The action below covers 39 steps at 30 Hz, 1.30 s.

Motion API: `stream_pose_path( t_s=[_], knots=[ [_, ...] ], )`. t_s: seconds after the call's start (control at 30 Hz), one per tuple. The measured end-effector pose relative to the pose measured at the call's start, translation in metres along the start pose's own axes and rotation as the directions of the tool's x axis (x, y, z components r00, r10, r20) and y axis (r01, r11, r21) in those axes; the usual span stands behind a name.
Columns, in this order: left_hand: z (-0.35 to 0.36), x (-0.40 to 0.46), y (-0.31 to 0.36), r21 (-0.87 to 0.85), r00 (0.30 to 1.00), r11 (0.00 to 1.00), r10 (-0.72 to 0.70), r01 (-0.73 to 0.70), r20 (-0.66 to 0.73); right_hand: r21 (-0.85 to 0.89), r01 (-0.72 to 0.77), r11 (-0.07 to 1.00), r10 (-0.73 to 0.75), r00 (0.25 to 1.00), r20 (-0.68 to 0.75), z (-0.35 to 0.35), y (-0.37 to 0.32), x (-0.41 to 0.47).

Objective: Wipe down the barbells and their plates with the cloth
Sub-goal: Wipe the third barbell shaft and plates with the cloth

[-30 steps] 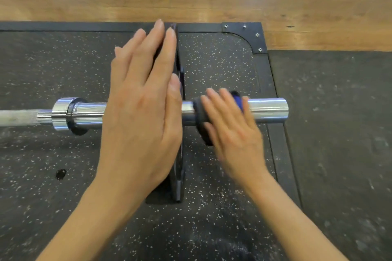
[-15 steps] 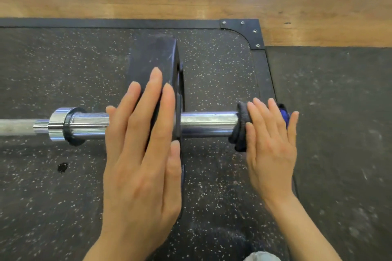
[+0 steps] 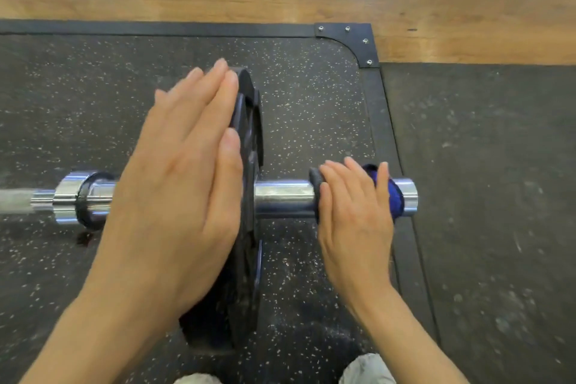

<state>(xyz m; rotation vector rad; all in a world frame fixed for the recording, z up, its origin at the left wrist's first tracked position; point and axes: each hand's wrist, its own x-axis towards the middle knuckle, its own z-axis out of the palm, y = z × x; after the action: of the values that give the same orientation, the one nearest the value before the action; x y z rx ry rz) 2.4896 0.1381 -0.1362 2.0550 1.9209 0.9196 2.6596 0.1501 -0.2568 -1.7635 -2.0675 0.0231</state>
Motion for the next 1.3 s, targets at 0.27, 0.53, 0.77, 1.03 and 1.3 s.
stream_pose_path(
  t_s=[0.27, 0.53, 0.77, 1.03, 1.3],
  knots=[
    [0.0, -0.029, 0.01, 0.054, 0.999, 0.997, 0.054, -0.054, -0.001, -0.018, 0.055, 0.998, -0.055, 0.998, 0.031, -0.02, 0.024, -0.015],
    [-0.005, -0.073, 0.014, 0.059, 0.996, 0.995, 0.087, -0.086, -0.012, 0.041, 0.25, 0.967, -0.254, 0.959, 0.128, -0.012, -0.013, -0.022],
    [-0.009, -0.09, 0.016, 0.099, 0.994, 0.99, 0.101, -0.104, 0.036, -0.003, 0.128, 0.992, -0.127, 0.989, 0.08, -0.011, -0.031, -0.033],
    [-0.01, -0.053, 0.027, 0.234, 0.985, 0.962, 0.11, -0.139, 0.132, -0.171, 0.072, 0.983, -0.059, 0.995, 0.076, -0.042, 0.035, -0.035],
    [-0.009, -0.056, 0.03, 0.25, 0.984, 0.959, 0.1, -0.135, 0.147, -0.006, 0.238, 0.971, -0.235, 0.962, 0.14, -0.018, -0.006, -0.035]
  ],
)
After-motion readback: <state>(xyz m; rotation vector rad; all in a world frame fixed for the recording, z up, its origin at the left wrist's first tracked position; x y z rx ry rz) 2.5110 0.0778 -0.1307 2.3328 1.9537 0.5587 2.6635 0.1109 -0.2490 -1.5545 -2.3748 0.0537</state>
